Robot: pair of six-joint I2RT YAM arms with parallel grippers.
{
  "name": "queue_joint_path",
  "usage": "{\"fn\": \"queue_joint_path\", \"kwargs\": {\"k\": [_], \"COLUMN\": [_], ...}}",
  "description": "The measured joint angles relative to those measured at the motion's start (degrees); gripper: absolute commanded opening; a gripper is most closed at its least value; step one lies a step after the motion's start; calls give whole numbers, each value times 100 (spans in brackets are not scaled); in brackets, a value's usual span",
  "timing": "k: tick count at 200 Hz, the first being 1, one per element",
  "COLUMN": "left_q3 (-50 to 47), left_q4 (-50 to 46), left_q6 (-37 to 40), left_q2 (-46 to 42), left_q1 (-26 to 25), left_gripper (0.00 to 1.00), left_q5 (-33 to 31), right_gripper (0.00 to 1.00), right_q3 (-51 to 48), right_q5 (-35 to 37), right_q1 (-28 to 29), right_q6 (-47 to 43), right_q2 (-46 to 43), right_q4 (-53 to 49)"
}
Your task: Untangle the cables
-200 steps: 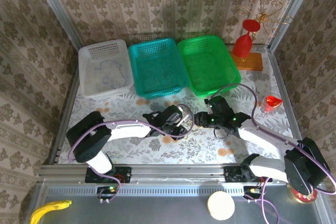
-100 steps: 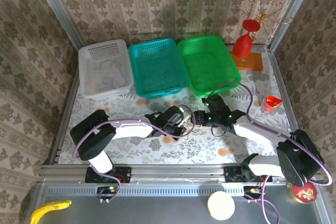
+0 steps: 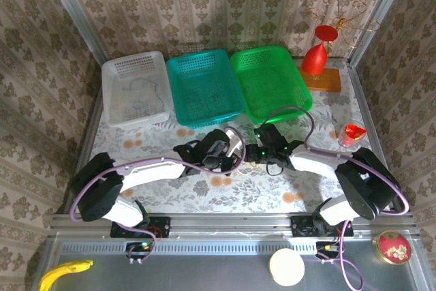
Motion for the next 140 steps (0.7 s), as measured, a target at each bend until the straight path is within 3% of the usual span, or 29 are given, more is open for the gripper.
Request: {"fn": "queue_joint_path", "kwargs": {"k": [80,140], "left_q3": [-199,-522], "left_q4": [448,1097], "left_q6": [-835,-1513], "left_q2": [-1375,-1495], "left_q1": [758,879], "left_gripper": [0,0], "left_q5": [660,597], "right_gripper": [61,69], "right_q3": [-81,-81], "right_q5": [98,4], "right_q1": [0,-409], "right_q6": [131,131], "right_q2": [-2,-1217], "right_q4": [308,-223]}}
